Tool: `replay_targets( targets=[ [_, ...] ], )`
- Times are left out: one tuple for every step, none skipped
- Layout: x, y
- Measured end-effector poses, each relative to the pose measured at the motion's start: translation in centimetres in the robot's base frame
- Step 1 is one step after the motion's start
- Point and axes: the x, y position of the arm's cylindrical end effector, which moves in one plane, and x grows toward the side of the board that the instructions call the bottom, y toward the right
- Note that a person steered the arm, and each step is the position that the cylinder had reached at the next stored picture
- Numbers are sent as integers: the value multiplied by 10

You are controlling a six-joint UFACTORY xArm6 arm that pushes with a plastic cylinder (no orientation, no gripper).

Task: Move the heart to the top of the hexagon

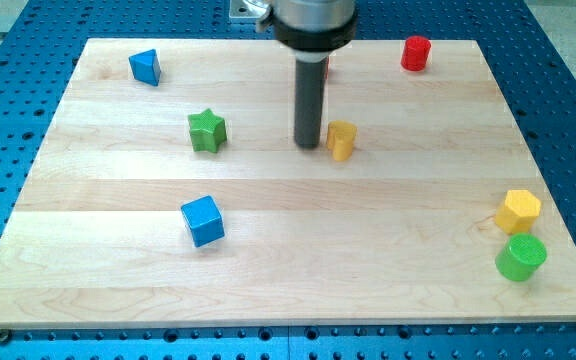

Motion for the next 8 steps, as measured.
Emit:
replay_targets(
  targets=[
    [29, 84],
    [42, 115],
    [73, 86],
    [94, 63],
    [109, 106],
    [102, 133],
    [77, 143],
    [84, 122]
  ],
)
